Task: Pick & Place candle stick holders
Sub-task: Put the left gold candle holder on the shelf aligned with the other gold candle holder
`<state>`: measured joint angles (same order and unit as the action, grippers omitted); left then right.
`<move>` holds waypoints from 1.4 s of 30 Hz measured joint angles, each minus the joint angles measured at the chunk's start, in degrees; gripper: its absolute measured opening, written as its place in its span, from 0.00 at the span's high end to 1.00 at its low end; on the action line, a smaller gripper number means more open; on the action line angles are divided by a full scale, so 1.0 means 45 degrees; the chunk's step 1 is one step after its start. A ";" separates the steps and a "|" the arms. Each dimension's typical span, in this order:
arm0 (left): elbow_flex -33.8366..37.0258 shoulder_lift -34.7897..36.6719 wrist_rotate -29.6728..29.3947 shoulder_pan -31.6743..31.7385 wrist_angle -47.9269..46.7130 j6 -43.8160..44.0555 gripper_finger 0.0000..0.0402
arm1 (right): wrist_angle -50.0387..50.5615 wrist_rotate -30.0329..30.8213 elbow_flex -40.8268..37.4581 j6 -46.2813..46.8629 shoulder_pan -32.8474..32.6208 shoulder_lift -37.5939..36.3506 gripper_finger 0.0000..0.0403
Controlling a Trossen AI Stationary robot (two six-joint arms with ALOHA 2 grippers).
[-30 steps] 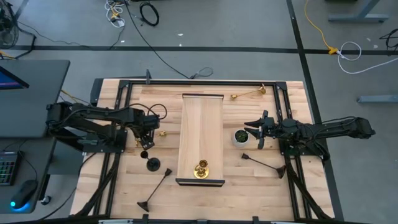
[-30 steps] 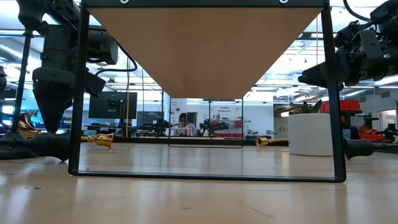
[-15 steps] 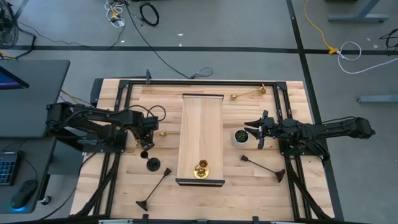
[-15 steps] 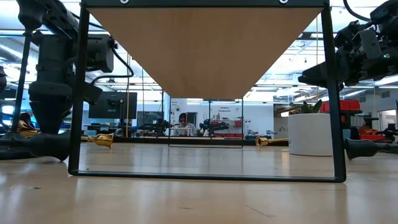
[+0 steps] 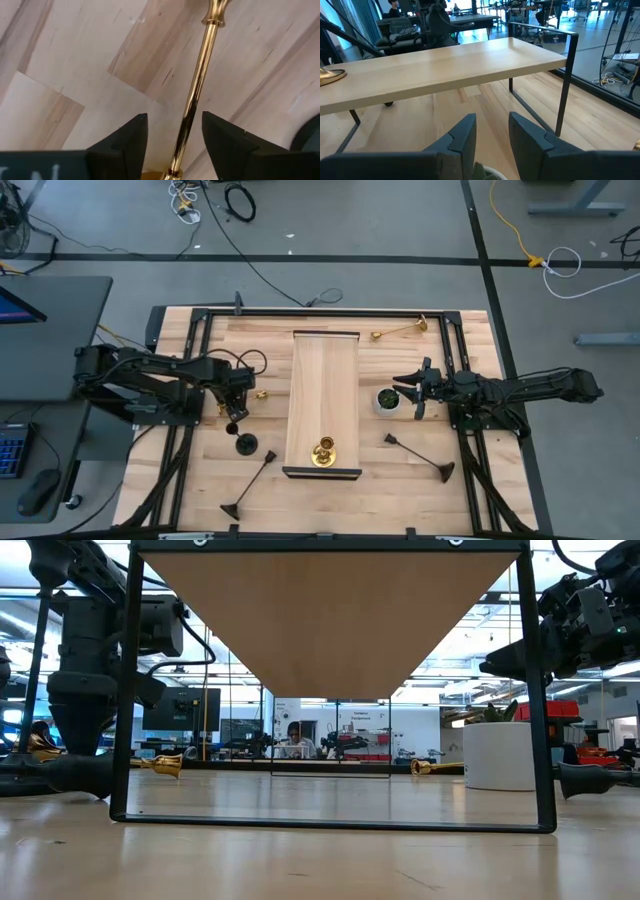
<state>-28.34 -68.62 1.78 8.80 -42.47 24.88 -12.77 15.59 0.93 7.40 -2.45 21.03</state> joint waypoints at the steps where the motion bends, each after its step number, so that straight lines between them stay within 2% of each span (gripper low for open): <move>1: 0.0000 0.0000 0.0000 0.0000 0.0017 0.0000 0.56 | -0.0001 0.0000 0.0004 0.0000 0.0000 -0.0003 0.72; 11: -0.0010 0.0000 0.0031 0.0000 0.0172 -0.0010 0.76 | -0.0001 0.0002 0.0004 0.0000 -0.0003 -0.0002 0.72; 18: -0.0012 0.0000 0.0285 0.0000 0.0299 -0.0035 0.96 | -0.0001 -0.0003 0.0004 0.0000 0.0001 0.0001 0.72; 28: -0.0015 0.0000 0.0214 -0.0005 0.0343 0.0004 0.97 | -0.0001 -0.0003 0.0004 0.0000 -0.0003 0.0000 0.72; 34: -0.0653 0.0000 -0.0839 -0.0005 -0.0012 -0.0009 0.97 | -0.0001 -0.0003 0.0004 0.0000 -0.0001 0.0000 0.72; 42: -0.2907 0.0285 -0.2781 -0.0005 -0.1222 -0.1387 0.97 | -0.0001 0.0001 0.0004 0.0000 0.0001 -0.0001 0.72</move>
<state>-41.42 -67.34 -10.73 8.78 -47.97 18.64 -12.78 15.59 0.95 7.40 -2.44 21.02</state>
